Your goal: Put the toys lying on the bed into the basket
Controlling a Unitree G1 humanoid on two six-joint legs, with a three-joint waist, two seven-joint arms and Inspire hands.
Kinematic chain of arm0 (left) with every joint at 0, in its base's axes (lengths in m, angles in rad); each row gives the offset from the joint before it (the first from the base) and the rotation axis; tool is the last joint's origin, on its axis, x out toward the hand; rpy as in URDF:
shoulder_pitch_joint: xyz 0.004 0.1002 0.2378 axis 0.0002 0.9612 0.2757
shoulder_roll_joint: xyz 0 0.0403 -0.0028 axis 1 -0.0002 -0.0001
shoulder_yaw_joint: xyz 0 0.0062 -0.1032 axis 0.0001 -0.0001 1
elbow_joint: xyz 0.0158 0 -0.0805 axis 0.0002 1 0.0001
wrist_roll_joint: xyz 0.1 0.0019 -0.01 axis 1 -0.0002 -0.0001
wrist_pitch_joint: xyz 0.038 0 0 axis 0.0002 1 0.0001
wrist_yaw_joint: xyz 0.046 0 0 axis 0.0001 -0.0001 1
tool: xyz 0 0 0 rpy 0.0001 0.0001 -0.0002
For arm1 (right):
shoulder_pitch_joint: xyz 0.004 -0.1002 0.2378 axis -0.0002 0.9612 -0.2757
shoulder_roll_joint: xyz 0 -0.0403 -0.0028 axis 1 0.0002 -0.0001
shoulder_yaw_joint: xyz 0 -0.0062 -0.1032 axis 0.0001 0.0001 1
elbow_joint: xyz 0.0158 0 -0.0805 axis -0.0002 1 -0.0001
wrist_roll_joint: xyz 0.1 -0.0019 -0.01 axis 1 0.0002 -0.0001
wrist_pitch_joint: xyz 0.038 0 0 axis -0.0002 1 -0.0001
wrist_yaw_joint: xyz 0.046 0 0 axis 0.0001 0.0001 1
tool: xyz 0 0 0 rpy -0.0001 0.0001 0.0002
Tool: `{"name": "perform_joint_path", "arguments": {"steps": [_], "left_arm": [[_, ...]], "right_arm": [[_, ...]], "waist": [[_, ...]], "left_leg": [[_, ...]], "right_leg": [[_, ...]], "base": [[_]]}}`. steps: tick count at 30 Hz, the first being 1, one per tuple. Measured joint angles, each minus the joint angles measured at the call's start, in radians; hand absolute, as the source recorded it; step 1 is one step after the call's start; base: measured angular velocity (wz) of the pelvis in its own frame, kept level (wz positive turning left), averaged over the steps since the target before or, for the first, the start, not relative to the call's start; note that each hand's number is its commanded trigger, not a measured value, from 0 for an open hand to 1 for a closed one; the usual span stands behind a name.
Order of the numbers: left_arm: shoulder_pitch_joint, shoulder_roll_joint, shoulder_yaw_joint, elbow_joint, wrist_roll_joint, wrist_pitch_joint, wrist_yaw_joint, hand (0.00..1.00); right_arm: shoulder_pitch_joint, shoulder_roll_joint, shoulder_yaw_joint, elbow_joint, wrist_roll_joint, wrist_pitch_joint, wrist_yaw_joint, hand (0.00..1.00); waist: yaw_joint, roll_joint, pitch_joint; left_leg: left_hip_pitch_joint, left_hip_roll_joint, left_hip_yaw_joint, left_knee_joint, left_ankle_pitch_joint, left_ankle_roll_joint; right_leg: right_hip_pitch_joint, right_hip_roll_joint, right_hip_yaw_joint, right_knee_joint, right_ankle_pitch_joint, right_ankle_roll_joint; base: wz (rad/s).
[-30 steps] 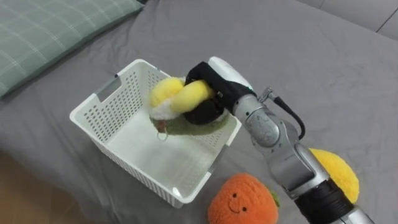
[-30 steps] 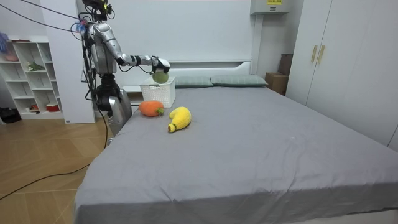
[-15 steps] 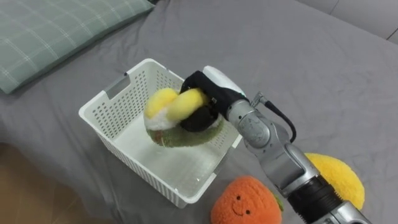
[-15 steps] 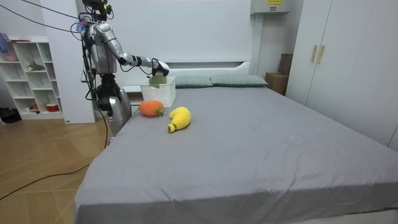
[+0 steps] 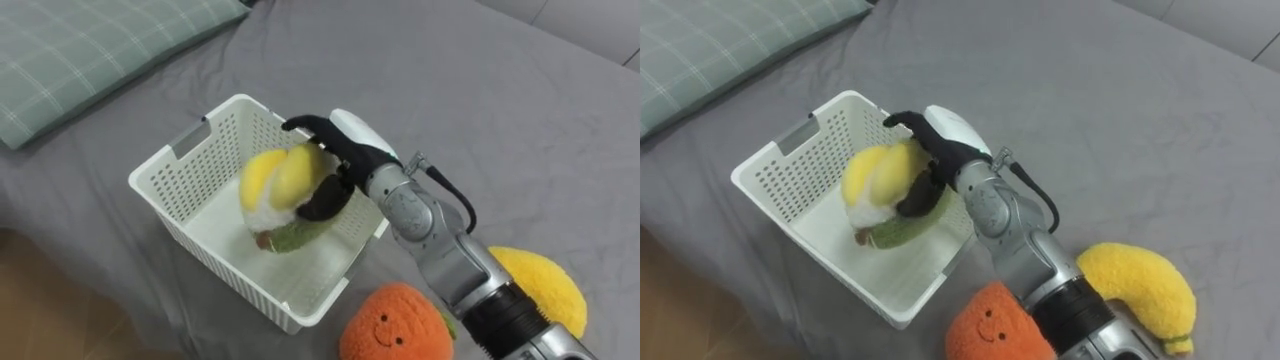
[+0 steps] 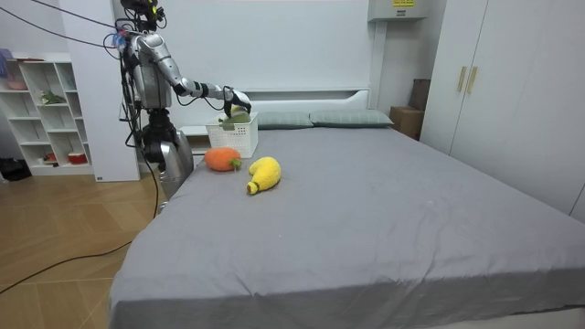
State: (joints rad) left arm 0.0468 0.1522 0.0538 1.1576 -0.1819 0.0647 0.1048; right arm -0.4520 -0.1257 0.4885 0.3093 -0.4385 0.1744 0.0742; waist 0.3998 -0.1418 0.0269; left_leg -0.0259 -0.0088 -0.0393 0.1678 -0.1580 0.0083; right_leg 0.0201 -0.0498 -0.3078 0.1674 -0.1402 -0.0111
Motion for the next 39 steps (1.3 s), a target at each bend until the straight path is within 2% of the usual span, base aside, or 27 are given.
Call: {"name": "perform_joint_path", "arguments": {"steps": [11, 20, 25, 29, 35, 39], "left_arm": [[0.0, 0.0, 0.003, 0.0, 0.008, 0.0, 0.0, 0.0], [0.001, -0.001, 0.002, -0.005, 0.027, -0.001, 0.002, 0.0], [0.009, -0.002, 0.003, -0.005, 0.027, -0.001, 0.002, 0.0], [0.008, -0.002, 0.005, -0.002, 0.018, -0.001, 0.001, 0.0], [0.025, -0.004, 0.013, -0.021, 0.02, -0.001, 0.027, 0.0], [0.03, -0.005, 0.023, -0.021, 0.027, -0.002, 0.039, 0.0]], "right_arm": [[0.0, 0.0, -0.001, 0.0, 0.0, -0.003, -0.026, 0.0], [0.0, -0.009, -0.041, -0.02, 0.046, -0.033, -0.039, 0.0], [0.0, -0.036, -0.053, -0.051, 0.081, -0.054, -0.046, 0.0], [0.0, -0.063, -0.072, -0.053, 0.13, -0.056, -0.049, 0.0], [0.004, -0.105, -0.137, -0.093, 0.129, -0.056, -0.061, 0.0], [0.04, -0.11, -0.214, -0.138, 0.129, -0.057, -0.065, 0.0]], "waist": [[-0.001, 0.0, -0.0001], [-0.017, 0.004, -0.0025], [-0.042, 0.01, -0.0057], [-0.067, 0.011, -0.0079], [-0.117, 0.006, -0.0121], [-0.147, 0.004, -0.0147]], "left_leg": [[0.0, 0.0, 0.002, 0.0, 0.0, 0.0], [0.003, 0.0, 0.008, 0.002, 0.0, 0.0], [0.003, 0.0, 0.008, 0.0, 0.001, 0.002], [0.003, 0.0, 0.009, -0.001, 0.002, 0.002], [0.014, 0.0, 0.015, 0.002, 0.002, 0.003], [0.025, 0.001, 0.024, 0.0, 0.002, 0.003]], "right_leg": [[0.0, 0.0, 0.001, 0.0, 0.0, 0.0], [-0.001, -0.001, 0.005, 0.0, 0.0, 0.0], [0.001, -0.001, 0.004, 0.0, 0.0, 0.0], [0.001, -0.002, 0.004, 0.001, 0.0, 0.0], [0.002, -0.002, 0.01, 0.001, 0.0, 0.0], [0.008, -0.001, 0.025, 0.001, 0.0, 0.0]], "base": [[0.0], [-0.01], [0.0], [0.0], [-0.02], [-0.08]]}}
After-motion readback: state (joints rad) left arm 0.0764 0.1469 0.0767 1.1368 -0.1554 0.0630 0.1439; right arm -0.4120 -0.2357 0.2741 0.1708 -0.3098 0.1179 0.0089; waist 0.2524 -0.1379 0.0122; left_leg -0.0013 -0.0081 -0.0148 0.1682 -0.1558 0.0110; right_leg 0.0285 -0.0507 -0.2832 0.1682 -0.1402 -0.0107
